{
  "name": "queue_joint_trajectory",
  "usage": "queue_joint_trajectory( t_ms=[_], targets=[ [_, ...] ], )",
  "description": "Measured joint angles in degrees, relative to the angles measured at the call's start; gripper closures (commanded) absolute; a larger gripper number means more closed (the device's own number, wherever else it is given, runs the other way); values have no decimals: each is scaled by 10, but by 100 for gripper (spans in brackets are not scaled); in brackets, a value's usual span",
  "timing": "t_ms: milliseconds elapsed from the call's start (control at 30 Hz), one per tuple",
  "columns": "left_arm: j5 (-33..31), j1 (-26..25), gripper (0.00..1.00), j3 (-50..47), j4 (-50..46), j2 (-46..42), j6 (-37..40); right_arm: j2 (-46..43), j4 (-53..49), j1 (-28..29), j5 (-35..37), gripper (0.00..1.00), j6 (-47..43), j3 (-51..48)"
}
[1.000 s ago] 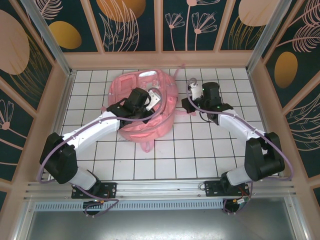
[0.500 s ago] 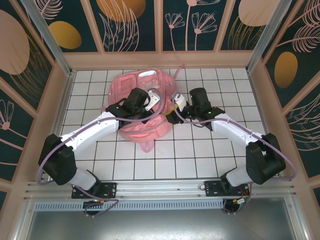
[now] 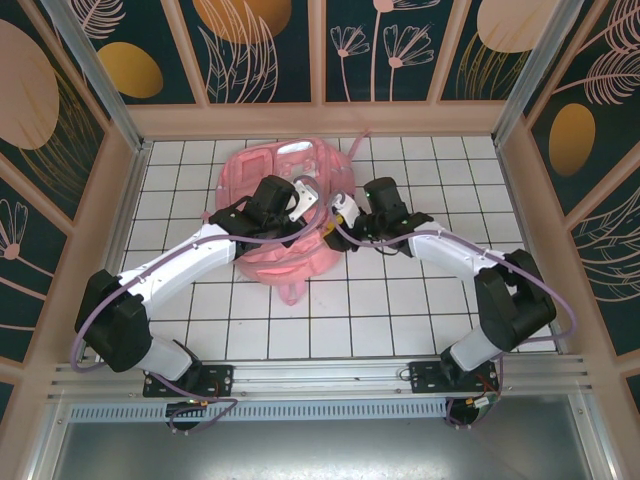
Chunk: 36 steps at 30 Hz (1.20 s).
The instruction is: Pack the student bag
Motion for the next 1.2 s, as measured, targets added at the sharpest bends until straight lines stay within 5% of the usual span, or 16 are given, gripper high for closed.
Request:
queue_joint_trajectory(
  t_ms=[367, 867, 1200],
  targets=[
    [-1, 0, 100, 0, -1, 0, 0, 9, 2, 12, 18, 94, -6, 8],
    [2, 0, 100, -12, 14, 0, 2, -60, 50, 4, 150, 98, 41, -48],
    [29, 2, 100, -39, 18, -19, 7, -1, 63, -27, 185, 100, 76, -3]
  ],
)
